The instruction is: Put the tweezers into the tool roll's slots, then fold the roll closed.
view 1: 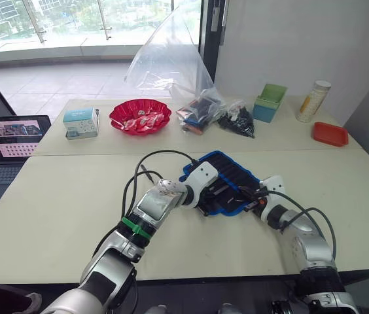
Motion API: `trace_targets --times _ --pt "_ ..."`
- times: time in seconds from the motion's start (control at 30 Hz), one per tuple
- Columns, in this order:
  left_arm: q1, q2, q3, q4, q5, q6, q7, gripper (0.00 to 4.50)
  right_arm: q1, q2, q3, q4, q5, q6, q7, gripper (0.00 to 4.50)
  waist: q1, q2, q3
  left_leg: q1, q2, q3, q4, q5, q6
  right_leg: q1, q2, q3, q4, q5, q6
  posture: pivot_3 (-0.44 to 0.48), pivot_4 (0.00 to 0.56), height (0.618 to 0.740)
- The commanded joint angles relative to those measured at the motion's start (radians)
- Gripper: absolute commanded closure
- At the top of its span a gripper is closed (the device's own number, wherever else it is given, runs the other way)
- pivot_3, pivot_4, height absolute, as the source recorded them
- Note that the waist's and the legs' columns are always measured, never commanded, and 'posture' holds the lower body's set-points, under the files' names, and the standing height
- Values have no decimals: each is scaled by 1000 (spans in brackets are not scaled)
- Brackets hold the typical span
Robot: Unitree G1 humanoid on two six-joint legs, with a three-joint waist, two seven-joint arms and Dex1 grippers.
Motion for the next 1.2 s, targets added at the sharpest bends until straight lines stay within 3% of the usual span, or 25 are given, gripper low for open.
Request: trace_targets --times 0.03,0.7,1.1,1.2 --pt "-48 -27 -24 49 39 -81 -20 4468 2 -6 0 -3 -9 0 -7 4500 2 0 0 0 0 0 0 0 0 0 0 0 0 0 0 0 150 740" --pt "-254 -183 1 571 189 -484 -79 4468 30 10 10 -4 -18 15 -67 4500 16 -1 0 -1 -2 0 3 0 1 1 -1 0 1 0 1 0 150 740" --pt "-295 -247 112 695 187 -572 -81 4468 25 11 16 0 -17 26 -74 4500 20 -1 0 -1 -2 0 4 0 1 1 -1 0 1 1 1 0 150 740" --pt "-263 -219 117 637 186 -545 -110 3310 24 8 20 2 -18 27 -66 4500 19 -1 0 -2 -2 0 4 0 1 0 -1 0 1 1 1 0 150 740"
